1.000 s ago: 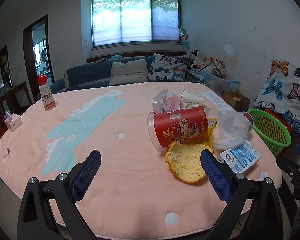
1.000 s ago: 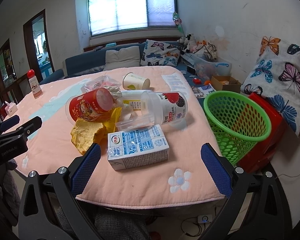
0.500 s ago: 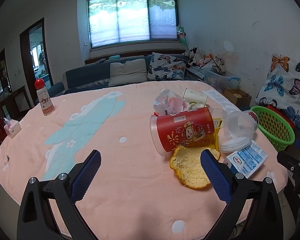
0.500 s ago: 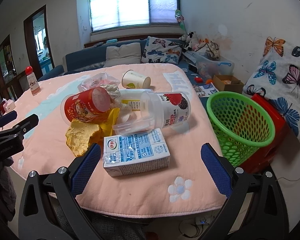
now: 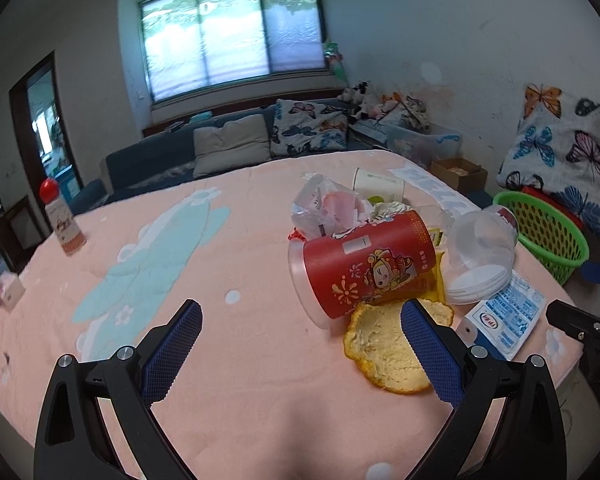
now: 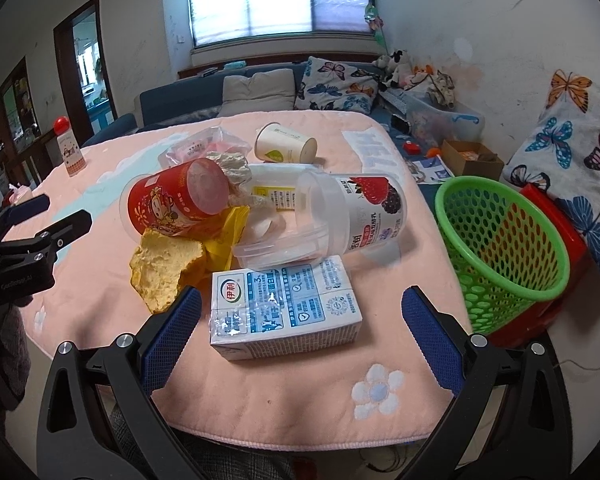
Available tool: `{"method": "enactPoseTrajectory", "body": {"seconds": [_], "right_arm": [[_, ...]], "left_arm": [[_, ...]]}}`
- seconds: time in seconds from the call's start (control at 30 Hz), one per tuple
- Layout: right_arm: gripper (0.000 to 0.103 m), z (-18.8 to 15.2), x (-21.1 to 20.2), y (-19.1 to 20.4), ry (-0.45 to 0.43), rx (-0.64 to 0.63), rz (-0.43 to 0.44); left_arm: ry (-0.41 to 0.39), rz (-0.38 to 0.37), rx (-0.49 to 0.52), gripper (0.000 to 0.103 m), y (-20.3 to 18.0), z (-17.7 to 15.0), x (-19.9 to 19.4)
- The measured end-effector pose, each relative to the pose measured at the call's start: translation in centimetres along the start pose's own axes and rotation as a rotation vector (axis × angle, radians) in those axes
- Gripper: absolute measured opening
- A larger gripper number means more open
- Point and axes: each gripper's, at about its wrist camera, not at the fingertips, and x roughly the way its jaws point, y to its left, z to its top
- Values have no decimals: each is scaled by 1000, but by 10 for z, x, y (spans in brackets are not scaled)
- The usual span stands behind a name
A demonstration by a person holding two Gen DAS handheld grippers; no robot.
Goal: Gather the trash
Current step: 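Grasp the red paper cup with the left tool while the right tool grasps the clear yogurt cup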
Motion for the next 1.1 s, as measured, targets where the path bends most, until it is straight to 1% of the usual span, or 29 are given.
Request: {"method": "enactPoseTrajectory", "body": {"seconds": [0.13,0.23,0.37,0.57,0.63,0.7,0.8,0.9,0.93,0.97,1.0,1.1], "right_arm": [[98,2,8,0,20,-14,0],[98,2,14,2,41,-24,7],[98,3,23,0,71,-26,12],[98,3,35,-1,109,-39,10],[98,3,38,-2,120,-43,9],[99,2,41,-3,127,-39,11],[99,2,45,-4,139,-30,23],[99,2,50,-4,155,-29,32],[99,1,51,-3,160,-34,32],[99,0,53,-3,167,-41,29],[99,-1,55,-3,172,-45,24],[99,-3,57,-3,182,-44,31]], "left_arm": [[-14,-56,87,97,-1,9,11],[-25,-116,161,97,-6,15,20],[-39,-176,285,97,-17,23,34],[-35,-265,431,96,-30,30,62],[-24,-310,458,96,-33,35,72],[-12,-334,474,95,-34,40,82],[-3,-377,497,95,-33,43,91],[17,-449,528,95,-34,46,99],[20,-459,537,95,-35,46,100],[21,-465,548,93,-37,46,101],[27,-482,566,87,-39,46,102],[40,-508,604,86,-43,45,105]]}}
